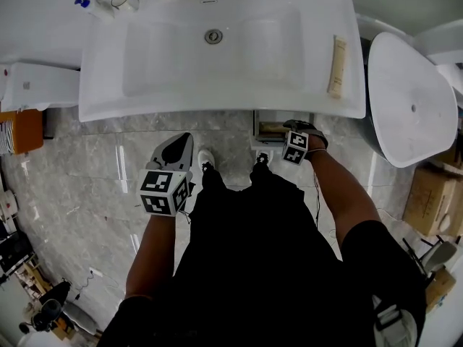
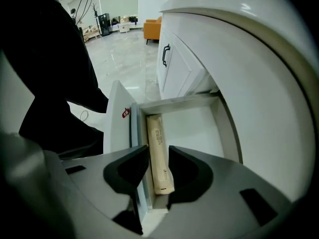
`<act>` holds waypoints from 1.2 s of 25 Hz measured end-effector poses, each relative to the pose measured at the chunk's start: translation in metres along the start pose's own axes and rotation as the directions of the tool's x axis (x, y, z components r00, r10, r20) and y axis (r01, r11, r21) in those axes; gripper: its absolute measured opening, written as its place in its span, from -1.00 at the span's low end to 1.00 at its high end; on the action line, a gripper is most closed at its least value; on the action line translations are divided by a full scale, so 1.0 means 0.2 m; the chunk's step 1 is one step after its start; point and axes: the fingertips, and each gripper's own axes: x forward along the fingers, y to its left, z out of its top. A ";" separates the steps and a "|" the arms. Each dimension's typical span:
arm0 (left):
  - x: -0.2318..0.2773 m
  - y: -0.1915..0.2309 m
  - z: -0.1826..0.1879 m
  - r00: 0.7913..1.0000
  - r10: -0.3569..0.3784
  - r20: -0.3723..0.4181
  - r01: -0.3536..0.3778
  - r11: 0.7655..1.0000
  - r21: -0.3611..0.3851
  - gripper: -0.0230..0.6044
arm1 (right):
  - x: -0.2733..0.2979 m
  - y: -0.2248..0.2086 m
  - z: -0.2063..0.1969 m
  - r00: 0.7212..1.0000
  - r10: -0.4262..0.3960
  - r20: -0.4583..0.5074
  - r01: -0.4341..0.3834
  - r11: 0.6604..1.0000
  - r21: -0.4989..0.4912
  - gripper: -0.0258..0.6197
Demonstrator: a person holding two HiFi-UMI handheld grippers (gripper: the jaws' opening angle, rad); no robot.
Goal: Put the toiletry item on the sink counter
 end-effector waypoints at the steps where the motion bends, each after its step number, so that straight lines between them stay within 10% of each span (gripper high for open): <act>1: 0.00 0.00 0.02 1.000 -0.007 0.005 0.007 1.000 0.009 -0.94 | -0.02 0.00 0.01 1.000 -0.010 0.004 0.010 1.000 0.020 -0.57; 8: -0.04 0.02 0.13 0.996 -0.074 0.041 0.071 0.995 0.075 -0.94 | -0.27 -0.08 0.13 0.988 -0.126 0.092 0.093 0.948 0.303 -0.57; 16: -0.08 0.04 0.29 0.985 -0.146 0.095 0.132 0.981 0.143 -0.94 | -0.78 -0.18 0.35 0.903 -0.314 0.293 0.031 0.728 0.685 -0.57; 26: -0.14 0.00 0.49 0.948 -0.239 0.209 0.208 0.965 0.161 -0.94 | -1.65 -0.47 0.63 0.574 -0.647 0.502 -0.163 0.510 0.844 -0.52; 30: -0.16 -0.03 0.51 0.933 -0.271 0.238 0.240 0.959 0.151 -0.94 | -1.88 -0.54 0.66 0.479 -0.722 0.499 -0.172 0.480 0.860 -0.46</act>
